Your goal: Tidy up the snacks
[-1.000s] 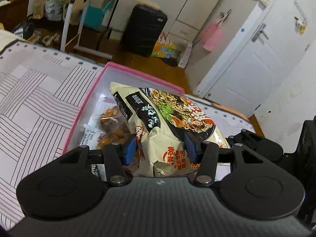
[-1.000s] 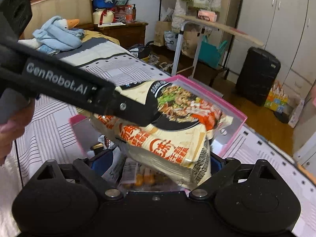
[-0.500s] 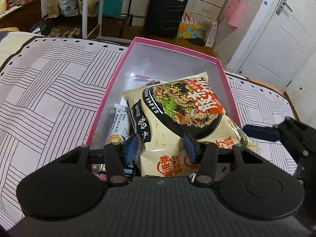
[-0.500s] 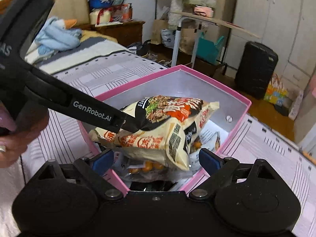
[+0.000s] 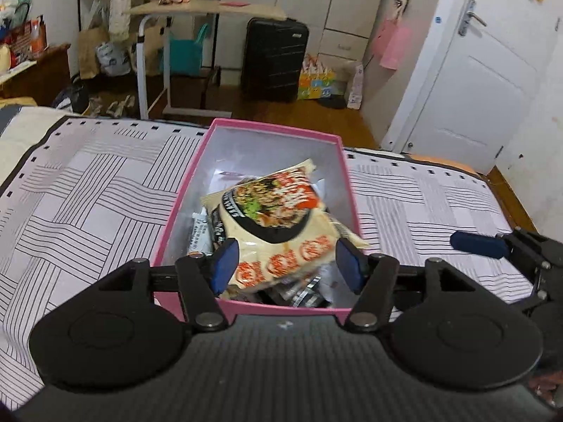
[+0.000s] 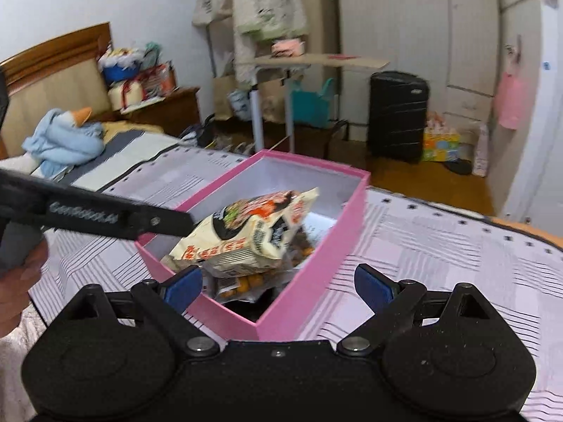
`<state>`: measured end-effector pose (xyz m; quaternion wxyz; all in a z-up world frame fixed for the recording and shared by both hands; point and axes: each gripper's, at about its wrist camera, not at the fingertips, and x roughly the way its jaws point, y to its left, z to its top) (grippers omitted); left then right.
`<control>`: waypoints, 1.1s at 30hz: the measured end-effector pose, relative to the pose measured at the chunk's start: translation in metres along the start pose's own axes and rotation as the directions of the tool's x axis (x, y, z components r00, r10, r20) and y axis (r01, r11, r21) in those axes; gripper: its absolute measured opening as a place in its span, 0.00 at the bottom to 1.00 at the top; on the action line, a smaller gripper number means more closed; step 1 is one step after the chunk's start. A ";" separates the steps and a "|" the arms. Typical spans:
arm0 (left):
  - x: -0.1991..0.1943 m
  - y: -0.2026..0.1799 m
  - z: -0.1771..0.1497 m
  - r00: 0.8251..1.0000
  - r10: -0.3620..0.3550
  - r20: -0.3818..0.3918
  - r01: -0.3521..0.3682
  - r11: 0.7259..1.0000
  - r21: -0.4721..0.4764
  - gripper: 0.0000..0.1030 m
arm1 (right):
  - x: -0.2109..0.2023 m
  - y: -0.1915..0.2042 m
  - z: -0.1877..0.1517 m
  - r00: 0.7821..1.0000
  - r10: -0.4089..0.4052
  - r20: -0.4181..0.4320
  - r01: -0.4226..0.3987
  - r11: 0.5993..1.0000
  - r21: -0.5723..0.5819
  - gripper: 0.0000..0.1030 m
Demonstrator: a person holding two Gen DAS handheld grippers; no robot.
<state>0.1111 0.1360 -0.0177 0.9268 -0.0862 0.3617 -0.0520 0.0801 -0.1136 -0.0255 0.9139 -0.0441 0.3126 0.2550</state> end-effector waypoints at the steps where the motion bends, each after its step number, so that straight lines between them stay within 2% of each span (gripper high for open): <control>1: -0.005 -0.004 -0.001 1.000 -0.004 0.003 0.004 1.000 0.004 0.59 | -0.006 -0.002 0.000 1.000 -0.015 0.010 0.015 1.000 0.002 0.94; 10: -0.031 -0.026 -0.019 1.000 -0.009 -0.001 0.009 1.000 0.021 0.63 | -0.054 -0.019 -0.023 0.986 -0.148 0.075 0.144 0.988 0.059 0.95; 18: -0.053 -0.043 -0.031 0.999 0.000 0.038 -0.002 0.998 0.059 0.69 | -0.088 -0.017 -0.035 0.967 -0.229 0.108 0.221 0.972 0.079 0.97; 20: -0.059 -0.046 -0.035 0.998 0.000 0.055 -0.004 0.998 0.069 0.77 | -0.093 -0.015 -0.037 0.962 -0.256 0.097 0.248 0.965 0.089 0.99; 21: -0.062 -0.049 -0.037 0.998 0.003 0.064 -0.008 0.997 0.076 0.77 | -0.095 -0.016 -0.037 0.959 -0.271 0.086 0.263 0.960 0.094 1.00; 23: -0.066 -0.052 -0.040 0.997 0.015 0.080 -0.022 0.996 0.089 0.83 | -0.093 -0.015 -0.036 0.955 -0.296 0.034 0.292 0.952 0.093 1.00; 27: -0.069 -0.056 -0.045 0.996 0.023 0.091 -0.032 0.995 0.098 0.87 | -0.090 -0.015 -0.036 0.927 -0.373 -0.050 0.376 0.919 0.116 1.00; 31: -0.070 -0.059 -0.050 0.994 0.027 0.109 -0.040 0.992 0.121 0.98 | -0.096 -0.012 -0.040 0.913 -0.404 -0.052 0.407 0.904 0.128 1.00; 33: -0.070 -0.060 -0.053 0.992 0.042 0.117 -0.057 0.990 0.130 0.98 | -0.099 -0.012 -0.042 0.914 -0.403 -0.041 0.404 0.901 0.157 1.00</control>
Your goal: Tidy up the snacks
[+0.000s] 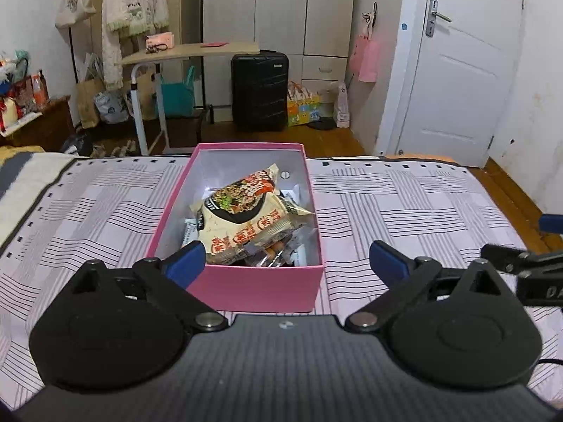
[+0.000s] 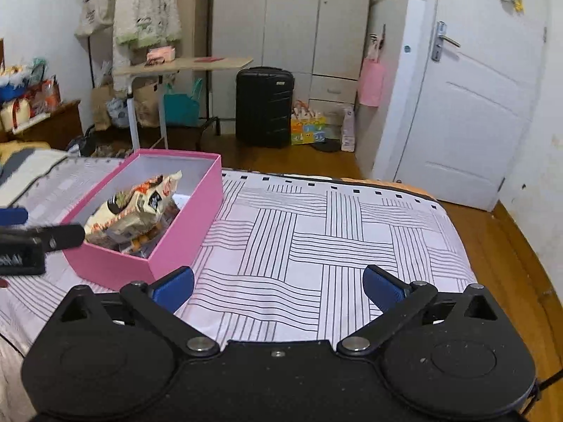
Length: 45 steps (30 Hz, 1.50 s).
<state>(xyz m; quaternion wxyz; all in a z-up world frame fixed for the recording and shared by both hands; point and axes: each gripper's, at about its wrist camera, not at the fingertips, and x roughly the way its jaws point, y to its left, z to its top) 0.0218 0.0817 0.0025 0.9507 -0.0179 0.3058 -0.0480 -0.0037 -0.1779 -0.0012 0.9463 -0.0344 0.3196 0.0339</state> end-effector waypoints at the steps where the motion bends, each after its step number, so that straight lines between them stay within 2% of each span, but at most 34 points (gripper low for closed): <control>1: 0.000 -0.001 -0.001 1.000 0.003 -0.001 -0.003 1.000 0.003 0.98 | -0.002 -0.001 -0.002 1.000 0.004 0.003 -0.005 1.000 0.010 1.00; 13: 0.004 -0.006 -0.013 1.000 0.000 -0.025 0.001 1.000 0.012 0.98 | -0.013 -0.007 -0.012 0.998 -0.044 0.055 0.042 0.999 0.034 1.00; 23: 0.009 -0.009 -0.017 0.998 0.043 -0.034 -0.042 0.999 0.029 0.98 | -0.008 -0.010 -0.019 0.998 -0.050 0.037 0.048 0.997 0.054 1.00; 36: 0.005 -0.010 -0.019 0.999 0.046 0.000 -0.046 0.999 0.017 0.98 | -0.004 -0.013 -0.022 0.998 -0.048 0.030 0.045 0.996 0.078 1.00; 45: 0.006 -0.011 -0.021 0.999 0.047 -0.010 -0.046 0.999 0.028 0.98 | -0.002 -0.010 -0.023 0.997 -0.070 0.025 0.068 0.996 0.059 1.00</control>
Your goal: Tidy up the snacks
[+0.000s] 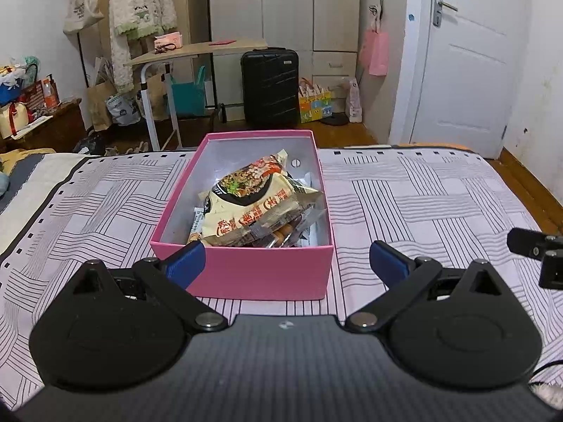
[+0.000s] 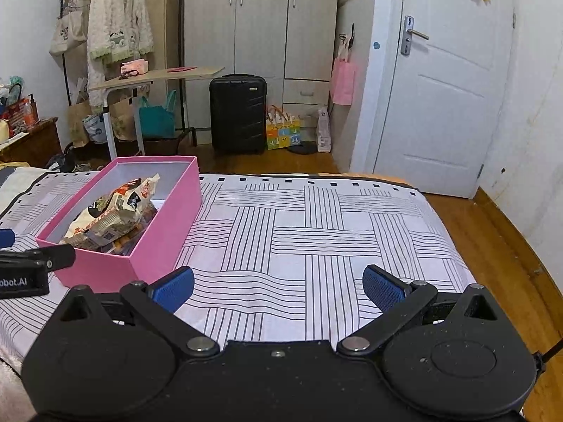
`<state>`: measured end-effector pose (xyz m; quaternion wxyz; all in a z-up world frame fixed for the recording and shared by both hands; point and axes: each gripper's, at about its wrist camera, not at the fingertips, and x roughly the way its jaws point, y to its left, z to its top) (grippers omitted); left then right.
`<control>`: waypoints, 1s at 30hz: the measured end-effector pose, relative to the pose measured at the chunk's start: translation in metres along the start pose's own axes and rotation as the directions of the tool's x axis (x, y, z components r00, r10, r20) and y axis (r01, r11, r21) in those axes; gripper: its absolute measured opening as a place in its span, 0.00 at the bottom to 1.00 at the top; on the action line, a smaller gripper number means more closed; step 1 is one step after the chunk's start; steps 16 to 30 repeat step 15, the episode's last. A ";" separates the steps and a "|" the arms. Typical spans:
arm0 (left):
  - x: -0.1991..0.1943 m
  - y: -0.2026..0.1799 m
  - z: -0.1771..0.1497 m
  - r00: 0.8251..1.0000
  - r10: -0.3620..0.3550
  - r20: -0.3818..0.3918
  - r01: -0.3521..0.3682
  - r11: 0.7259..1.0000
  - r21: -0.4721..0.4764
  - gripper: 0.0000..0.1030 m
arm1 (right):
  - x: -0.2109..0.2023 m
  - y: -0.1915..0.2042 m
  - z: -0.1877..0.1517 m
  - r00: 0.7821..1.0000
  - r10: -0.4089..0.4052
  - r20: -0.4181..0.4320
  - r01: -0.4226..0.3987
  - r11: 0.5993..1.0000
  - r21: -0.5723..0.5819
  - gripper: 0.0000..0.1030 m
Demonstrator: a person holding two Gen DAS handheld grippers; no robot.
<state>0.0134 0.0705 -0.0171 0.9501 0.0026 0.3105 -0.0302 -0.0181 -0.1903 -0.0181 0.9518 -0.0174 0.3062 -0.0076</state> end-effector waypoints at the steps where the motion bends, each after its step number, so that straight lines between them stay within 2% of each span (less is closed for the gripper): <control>1: 0.001 0.000 0.000 1.000 -0.003 -0.010 0.004 1.000 0.008 0.98 | 0.000 0.000 0.000 1.000 0.000 0.001 0.000 1.000 0.000 1.00; 30: 0.004 0.002 -0.002 1.000 0.013 -0.022 -0.013 1.000 0.011 0.99 | 0.004 0.000 0.001 1.000 -0.004 -0.014 0.004 1.000 -0.001 1.00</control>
